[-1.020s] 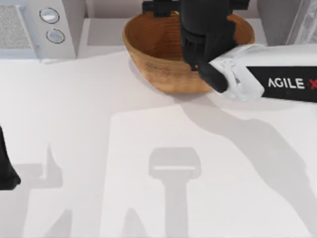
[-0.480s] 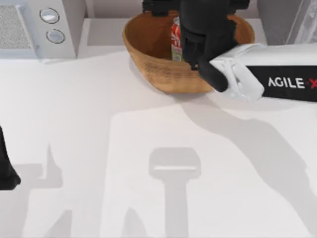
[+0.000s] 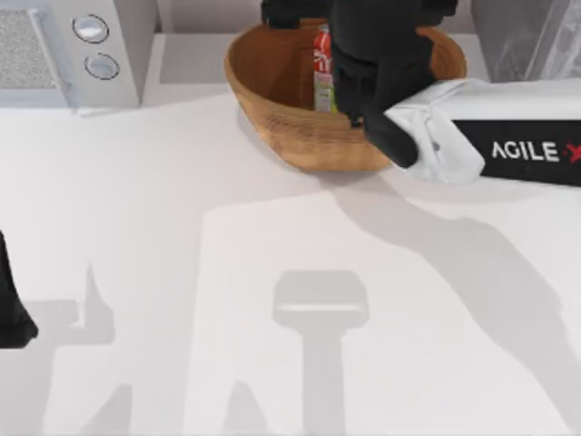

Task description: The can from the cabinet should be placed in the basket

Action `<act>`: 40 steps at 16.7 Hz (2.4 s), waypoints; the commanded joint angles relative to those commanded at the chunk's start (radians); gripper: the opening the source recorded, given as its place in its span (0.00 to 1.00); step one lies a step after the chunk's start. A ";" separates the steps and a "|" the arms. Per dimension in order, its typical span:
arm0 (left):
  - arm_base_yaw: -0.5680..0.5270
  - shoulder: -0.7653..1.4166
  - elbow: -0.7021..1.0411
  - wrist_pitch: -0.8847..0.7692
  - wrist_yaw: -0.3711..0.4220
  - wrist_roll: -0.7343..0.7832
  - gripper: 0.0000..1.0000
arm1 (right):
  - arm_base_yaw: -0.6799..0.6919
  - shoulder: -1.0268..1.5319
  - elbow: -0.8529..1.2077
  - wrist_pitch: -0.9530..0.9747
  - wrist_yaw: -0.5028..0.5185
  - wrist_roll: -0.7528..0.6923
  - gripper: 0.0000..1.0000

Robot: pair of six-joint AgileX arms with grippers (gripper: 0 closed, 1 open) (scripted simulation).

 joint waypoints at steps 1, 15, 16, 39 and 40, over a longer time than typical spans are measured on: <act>0.000 0.000 0.000 0.000 0.000 0.000 1.00 | 0.000 0.000 0.000 0.000 0.000 0.000 1.00; 0.000 0.000 0.000 0.000 0.000 0.000 1.00 | 0.000 0.000 0.000 0.000 0.000 0.000 1.00; 0.000 0.000 0.000 0.000 0.000 0.000 1.00 | 0.000 0.000 0.000 0.000 0.000 0.000 1.00; 0.000 0.000 0.000 0.000 0.000 0.000 1.00 | -0.456 -1.165 -0.799 -0.533 -0.391 -0.010 1.00; 0.000 0.000 0.000 0.000 0.000 0.000 1.00 | -0.485 -1.284 -0.870 -0.562 -0.422 -0.010 1.00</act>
